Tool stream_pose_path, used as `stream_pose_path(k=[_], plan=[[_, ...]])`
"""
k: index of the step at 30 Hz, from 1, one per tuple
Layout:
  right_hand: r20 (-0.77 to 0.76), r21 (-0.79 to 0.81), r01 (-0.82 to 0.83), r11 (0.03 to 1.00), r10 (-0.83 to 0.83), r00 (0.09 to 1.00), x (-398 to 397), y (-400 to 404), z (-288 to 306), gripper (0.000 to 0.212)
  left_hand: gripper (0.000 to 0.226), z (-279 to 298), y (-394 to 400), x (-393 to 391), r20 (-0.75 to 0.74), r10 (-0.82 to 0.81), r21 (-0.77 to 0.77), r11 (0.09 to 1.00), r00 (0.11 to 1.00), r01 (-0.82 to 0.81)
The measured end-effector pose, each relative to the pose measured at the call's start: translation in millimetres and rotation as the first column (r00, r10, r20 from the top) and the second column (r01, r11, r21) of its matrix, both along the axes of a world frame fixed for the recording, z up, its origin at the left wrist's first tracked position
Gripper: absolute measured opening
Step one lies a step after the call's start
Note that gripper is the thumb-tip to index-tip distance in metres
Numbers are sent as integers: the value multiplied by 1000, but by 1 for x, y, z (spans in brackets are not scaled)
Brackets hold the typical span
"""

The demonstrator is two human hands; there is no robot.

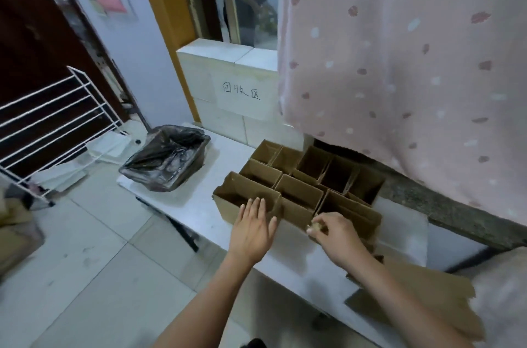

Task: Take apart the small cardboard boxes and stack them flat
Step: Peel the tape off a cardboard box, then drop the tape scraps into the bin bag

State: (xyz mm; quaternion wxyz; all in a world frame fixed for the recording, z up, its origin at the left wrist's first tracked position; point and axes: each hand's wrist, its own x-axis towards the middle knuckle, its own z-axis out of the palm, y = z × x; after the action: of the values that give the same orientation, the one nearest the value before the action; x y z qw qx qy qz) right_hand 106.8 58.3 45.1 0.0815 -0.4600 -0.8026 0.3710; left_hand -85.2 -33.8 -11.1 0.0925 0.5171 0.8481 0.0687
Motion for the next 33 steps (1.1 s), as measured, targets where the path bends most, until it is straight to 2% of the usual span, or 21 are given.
stream_pose_path(k=[6, 10, 13, 17, 21, 26, 30, 33], plan=[[-8, -40, -146, 988, 146, 989, -107, -44, 9, 37, 67, 14, -53, -102, -9, 90, 13, 996, 996, -90], [32, -84, -232, 969, 236, 971, -171, -63, 13, 11, 65, 25, -74, -156, -60, 113, 15, 994, 992, -112], [37, -104, -259, 960, 264, 964, -212, -77, 16, 9, 64, 27, -99, -187, -79, 143, 2, 990, 987, -143], [-10, -108, -266, 958, 266, 964, -259, -80, 20, 18, 65, 32, -115, -233, -68, 193, 6, 981, 979, -193], [-17, -28, -299, 954, 299, 954, -307, -71, 18, 34, 66, 28, -123, -272, -53, 229, -32, 972, 972, -231], [-70, -22, -275, 961, 273, 959, -377, -60, 7, 28, 65, 18, -122, -325, -7, 244, -45, 969, 970, -244], [-183, -28, -242, 970, 233, 955, -444, -42, -8, 39, 69, 6, -110, -386, -30, 247, -51, 967, 968, -249], [-190, -40, -190, 981, 179, 965, -501, -20, -27, 36, 70, 0, -99, -440, -29, 233, -99, 967, 972, -235]])
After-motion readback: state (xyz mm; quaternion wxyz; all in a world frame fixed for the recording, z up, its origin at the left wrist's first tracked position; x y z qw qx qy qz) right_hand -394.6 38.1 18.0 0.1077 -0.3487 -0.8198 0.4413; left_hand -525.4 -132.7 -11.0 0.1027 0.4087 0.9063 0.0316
